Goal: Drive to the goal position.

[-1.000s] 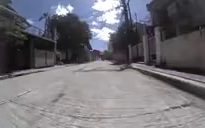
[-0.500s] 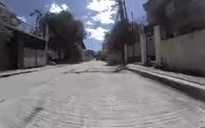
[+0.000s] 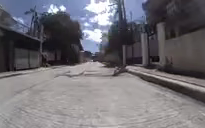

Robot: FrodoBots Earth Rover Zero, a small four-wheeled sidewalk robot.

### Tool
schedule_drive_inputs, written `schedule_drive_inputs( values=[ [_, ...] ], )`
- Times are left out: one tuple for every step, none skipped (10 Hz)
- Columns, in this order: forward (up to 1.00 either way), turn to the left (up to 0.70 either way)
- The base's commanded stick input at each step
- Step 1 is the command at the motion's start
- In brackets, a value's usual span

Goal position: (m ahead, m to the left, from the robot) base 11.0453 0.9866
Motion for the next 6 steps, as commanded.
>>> schedule_drive_inputs(
  values=[
    [1.00, 0.00],
    [1.00, 0.00],
    [1.00, 0.00],
    [1.00, 0.00],
    [1.00, 0.00],
    [1.00, 0.00]
  ],
)
